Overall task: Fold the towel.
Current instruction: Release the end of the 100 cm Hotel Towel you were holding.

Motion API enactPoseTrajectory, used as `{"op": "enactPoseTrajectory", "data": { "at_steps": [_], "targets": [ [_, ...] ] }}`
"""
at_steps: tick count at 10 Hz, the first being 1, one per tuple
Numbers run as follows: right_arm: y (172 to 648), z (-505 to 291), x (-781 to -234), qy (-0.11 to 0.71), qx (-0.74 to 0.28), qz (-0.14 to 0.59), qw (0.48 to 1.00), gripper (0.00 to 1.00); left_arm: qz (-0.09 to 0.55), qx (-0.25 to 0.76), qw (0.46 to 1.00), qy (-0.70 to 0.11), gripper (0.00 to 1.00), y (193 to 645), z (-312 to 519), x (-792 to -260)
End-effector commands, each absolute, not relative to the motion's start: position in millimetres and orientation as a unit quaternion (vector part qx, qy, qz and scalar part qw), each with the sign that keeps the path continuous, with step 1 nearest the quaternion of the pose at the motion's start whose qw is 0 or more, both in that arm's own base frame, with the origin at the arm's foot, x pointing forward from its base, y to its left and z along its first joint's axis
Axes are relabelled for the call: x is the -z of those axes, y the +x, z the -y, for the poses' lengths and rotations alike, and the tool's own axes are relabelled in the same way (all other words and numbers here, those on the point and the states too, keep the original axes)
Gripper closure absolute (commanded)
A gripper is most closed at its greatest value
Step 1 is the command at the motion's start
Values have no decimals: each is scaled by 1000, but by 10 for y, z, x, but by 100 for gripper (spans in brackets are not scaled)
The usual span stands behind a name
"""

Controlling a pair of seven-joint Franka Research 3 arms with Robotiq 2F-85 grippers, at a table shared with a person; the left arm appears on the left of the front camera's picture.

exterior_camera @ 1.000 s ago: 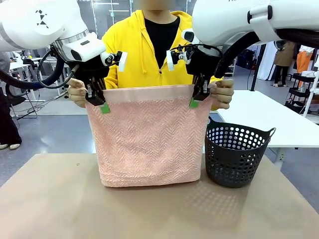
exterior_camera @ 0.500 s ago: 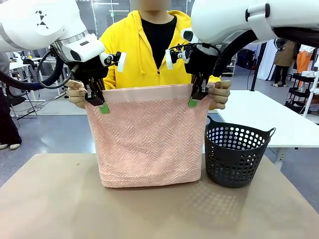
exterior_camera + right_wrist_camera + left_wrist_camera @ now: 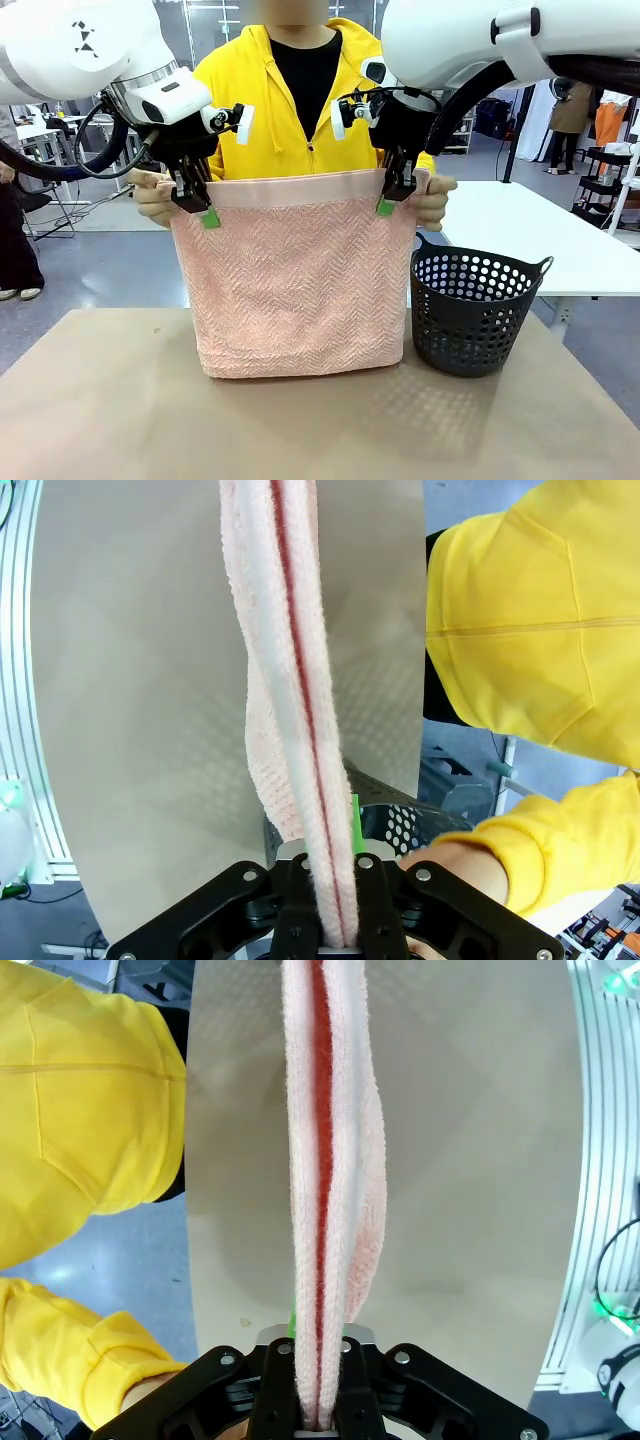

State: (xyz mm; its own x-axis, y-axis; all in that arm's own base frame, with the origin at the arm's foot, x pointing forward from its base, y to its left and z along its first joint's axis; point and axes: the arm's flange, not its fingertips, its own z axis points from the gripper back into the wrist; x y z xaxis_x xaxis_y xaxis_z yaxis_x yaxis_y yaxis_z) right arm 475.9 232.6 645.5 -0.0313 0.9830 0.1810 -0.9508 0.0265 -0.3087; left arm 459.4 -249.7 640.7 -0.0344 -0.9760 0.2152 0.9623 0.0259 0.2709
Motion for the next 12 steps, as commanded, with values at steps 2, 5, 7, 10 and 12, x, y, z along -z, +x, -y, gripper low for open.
{"op": "enactPoseTrajectory", "data": {
  "at_steps": [2,5,7,10,12],
  "targets": [
    [4755,-2295,-6463,-50,-695,177,695,100,174,698,695,19,100,4596,2490,-6407],
    [4755,-2295,-6463,-50,-695,177,695,100,174,698,695,19,100,4596,2490,-6407],
    [4755,-2295,-6463,-50,-695,177,695,100,174,698,695,19,100,4596,2490,-6407],
    [4755,-2295,-6463,-50,-695,177,695,100,174,698,695,19,100,4596,2490,-6407],
    [4755,-2295,-6463,-50,-695,177,695,100,174,698,695,19,100,4596,2490,-6407]
  ]
}}
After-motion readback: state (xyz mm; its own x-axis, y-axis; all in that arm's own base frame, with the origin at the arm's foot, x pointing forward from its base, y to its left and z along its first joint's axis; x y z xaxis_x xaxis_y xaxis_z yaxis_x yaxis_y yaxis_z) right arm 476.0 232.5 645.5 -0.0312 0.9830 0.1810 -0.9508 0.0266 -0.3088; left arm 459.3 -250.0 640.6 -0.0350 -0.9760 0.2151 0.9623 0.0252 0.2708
